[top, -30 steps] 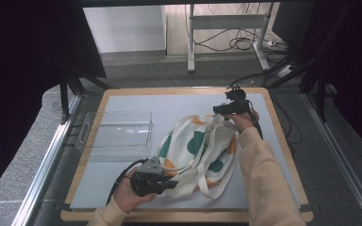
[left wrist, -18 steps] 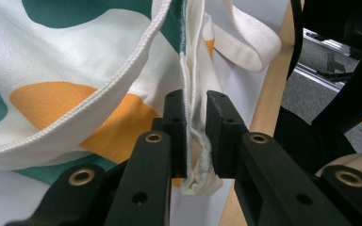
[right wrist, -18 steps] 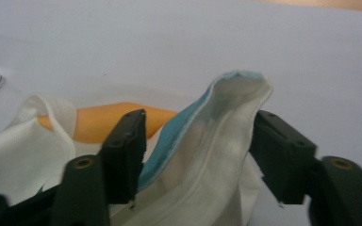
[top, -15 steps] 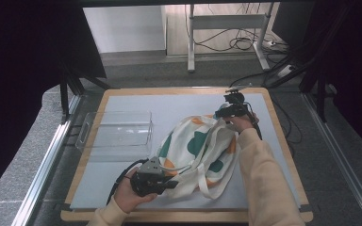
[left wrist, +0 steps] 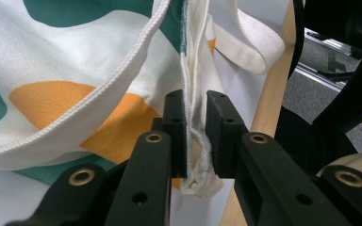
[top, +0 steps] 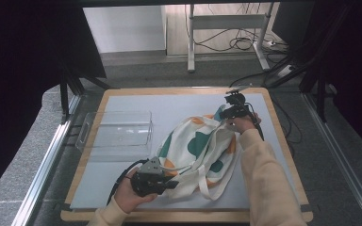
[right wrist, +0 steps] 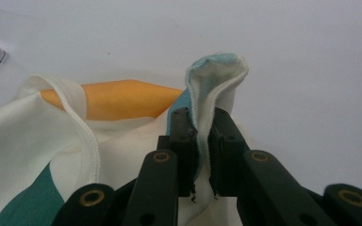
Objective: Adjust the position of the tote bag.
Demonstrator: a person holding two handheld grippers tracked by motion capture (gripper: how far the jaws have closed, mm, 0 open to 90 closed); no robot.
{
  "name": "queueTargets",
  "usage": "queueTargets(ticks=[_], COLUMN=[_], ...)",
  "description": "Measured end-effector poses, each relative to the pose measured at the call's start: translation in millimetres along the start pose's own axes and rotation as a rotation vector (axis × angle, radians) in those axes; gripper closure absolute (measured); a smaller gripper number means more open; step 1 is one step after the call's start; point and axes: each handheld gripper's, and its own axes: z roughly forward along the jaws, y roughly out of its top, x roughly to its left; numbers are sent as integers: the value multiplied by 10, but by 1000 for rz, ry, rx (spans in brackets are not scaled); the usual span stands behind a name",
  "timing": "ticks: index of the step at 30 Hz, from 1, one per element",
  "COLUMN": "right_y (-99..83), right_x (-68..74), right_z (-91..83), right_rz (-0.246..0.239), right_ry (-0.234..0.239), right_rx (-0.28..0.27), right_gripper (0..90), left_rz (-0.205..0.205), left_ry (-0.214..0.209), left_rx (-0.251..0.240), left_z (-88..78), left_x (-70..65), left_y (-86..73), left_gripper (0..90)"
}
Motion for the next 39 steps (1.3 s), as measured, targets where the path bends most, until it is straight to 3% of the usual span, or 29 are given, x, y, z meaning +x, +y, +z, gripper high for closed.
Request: queueTargets(ticks=[13, 23, 39], right_y=[-53, -268, -747], right_x=[-22, -176, -310], right_z=[-229, -510, -954], right_rz=[-25, -12, -18], right_ry=[-1, 12, 29], right_rx=[-51, -92, -183], right_gripper=[831, 835, 838], left_rz=[10, 7, -7], left_ry=[20, 53, 130], left_rx=[-3, -11, -18], left_z=[-43, -119, -226], left_x=[7, 50, 274], left_y=[13, 24, 102], left_gripper=[803, 815, 822])
